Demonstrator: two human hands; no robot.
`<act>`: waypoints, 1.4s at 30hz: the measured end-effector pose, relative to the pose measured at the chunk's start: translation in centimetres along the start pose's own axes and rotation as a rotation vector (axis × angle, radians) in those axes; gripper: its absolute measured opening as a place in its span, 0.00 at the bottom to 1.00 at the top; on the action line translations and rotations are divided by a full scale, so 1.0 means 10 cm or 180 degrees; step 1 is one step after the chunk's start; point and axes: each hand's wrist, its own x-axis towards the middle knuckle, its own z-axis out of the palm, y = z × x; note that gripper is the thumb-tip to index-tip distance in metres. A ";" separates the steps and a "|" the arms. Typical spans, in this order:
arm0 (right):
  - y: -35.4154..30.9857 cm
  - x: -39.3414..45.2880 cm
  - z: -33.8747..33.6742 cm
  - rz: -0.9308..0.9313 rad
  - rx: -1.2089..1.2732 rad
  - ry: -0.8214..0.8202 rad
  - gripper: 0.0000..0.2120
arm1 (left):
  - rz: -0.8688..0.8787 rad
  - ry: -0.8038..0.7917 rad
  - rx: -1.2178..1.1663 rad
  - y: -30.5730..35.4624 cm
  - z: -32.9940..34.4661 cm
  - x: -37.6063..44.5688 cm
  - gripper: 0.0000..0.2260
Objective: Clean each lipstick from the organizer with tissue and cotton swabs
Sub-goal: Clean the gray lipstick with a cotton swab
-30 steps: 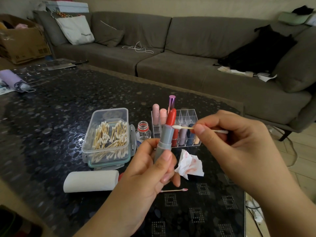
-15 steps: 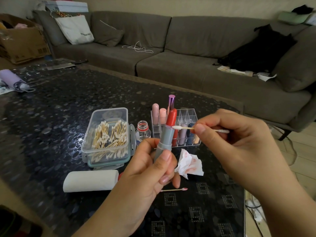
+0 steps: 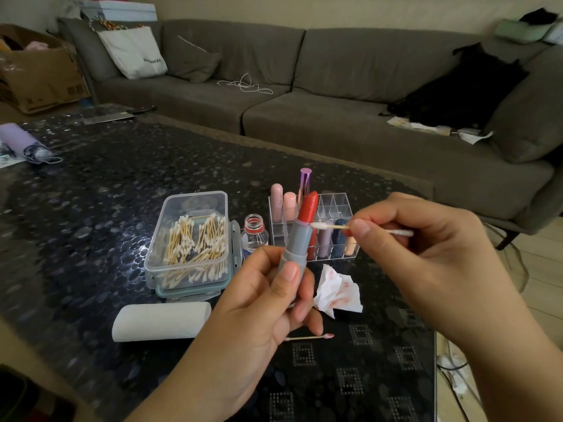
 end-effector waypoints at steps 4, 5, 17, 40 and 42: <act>0.00 0.00 0.00 0.0019 -0.0033 -0.0011 0.05 | -0.0059 0.0002 -0.0033 0.00 0.02 -0.01 0.10; -0.01 -0.01 -0.01 0.0017 -0.0049 -0.0017 0.05 | -0.0062 -0.0013 -0.0051 0.00 0.02 -0.01 0.09; -0.01 -0.01 -0.04 0.0053 0.0083 -0.0070 0.05 | -0.0074 -0.0053 -0.0157 -0.02 -0.01 0.02 0.15; 0.01 -0.02 0.00 0.0026 0.0026 -0.0115 0.09 | -0.0232 -0.0574 -0.0761 -0.03 -0.09 0.01 0.13; 0.01 -0.02 0.01 0.0049 0.0029 -0.0092 0.09 | -0.0256 -0.0580 -0.0759 -0.03 -0.08 0.01 0.13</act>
